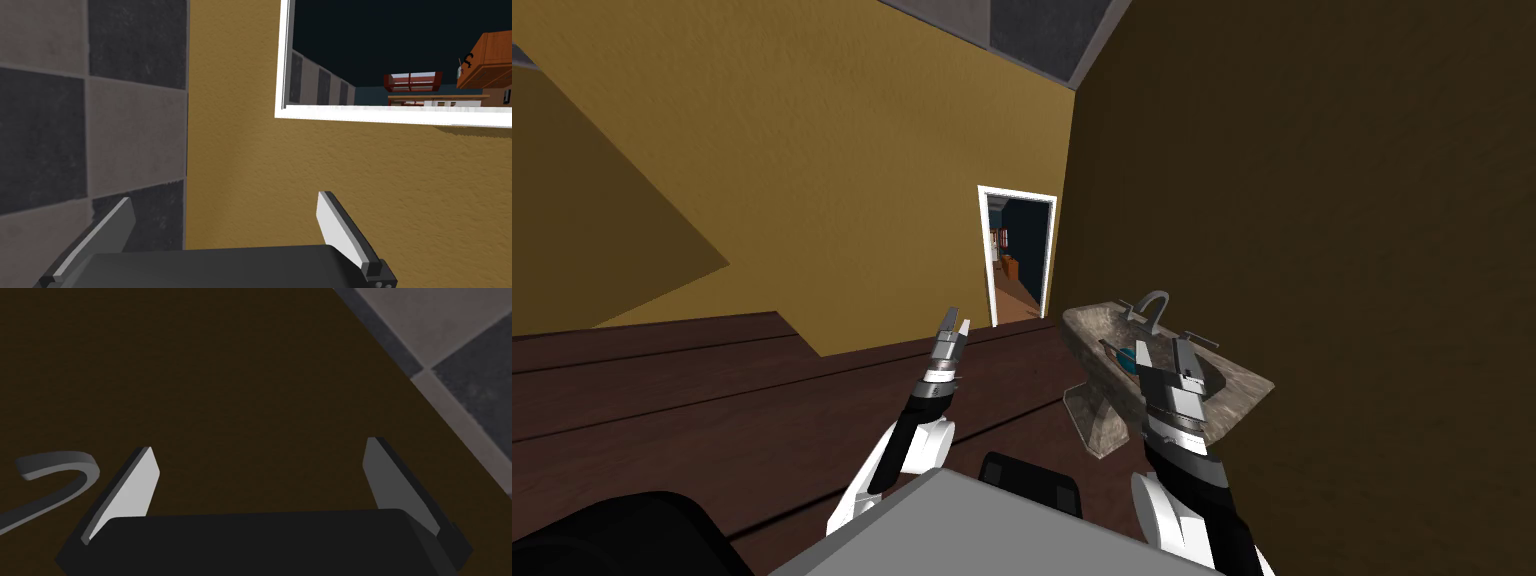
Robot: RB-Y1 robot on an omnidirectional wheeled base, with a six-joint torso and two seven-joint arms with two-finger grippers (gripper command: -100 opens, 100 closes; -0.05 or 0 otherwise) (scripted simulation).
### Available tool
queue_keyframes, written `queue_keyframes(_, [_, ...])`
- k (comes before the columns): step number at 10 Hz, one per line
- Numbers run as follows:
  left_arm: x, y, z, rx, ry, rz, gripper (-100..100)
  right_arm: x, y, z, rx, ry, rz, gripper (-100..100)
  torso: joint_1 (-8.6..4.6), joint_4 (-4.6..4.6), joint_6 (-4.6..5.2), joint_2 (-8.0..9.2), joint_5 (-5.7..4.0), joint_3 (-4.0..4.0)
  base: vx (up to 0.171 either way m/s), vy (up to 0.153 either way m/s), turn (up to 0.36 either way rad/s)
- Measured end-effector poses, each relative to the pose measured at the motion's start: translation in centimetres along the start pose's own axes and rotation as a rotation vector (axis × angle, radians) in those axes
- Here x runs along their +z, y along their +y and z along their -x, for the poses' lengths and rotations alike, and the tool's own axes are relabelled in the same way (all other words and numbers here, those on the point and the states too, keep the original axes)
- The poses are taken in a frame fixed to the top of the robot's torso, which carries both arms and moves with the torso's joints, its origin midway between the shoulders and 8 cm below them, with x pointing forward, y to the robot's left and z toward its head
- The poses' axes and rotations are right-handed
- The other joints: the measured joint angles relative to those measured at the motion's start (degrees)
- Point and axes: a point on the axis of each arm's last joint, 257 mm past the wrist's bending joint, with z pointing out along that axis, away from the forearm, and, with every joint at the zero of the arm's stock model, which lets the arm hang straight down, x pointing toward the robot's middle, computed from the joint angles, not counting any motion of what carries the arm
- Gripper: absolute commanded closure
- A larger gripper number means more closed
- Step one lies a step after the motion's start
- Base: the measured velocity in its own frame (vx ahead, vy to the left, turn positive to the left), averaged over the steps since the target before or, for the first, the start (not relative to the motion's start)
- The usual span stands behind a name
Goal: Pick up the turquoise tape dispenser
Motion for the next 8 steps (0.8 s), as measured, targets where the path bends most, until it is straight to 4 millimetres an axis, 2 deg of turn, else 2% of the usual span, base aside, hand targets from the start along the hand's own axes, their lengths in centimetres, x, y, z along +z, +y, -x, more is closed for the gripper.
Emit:
queue_keyframes(5, [0.0, 0.0, 0.0, 0.0, 0.0, 0.0, 0, -0.6, -0.6, -2.6, -0.11, 0.16, 0.014, -100, 0.1, 0.0, 0.0, 0.01, 0.02, 0.01, -0.003, 0.026, -0.023])
queue_keyframes(8, [0.0, 0.0, 0.0, 0.0, 0.0, 0.0, 0, -1.8, -1.2, -4.1, -0.184, 0.259, 0.02, -100, 0.28, 0.02, 0.0, 0.07, 0.06, 0.04, -0.021, 0.083, -0.046])
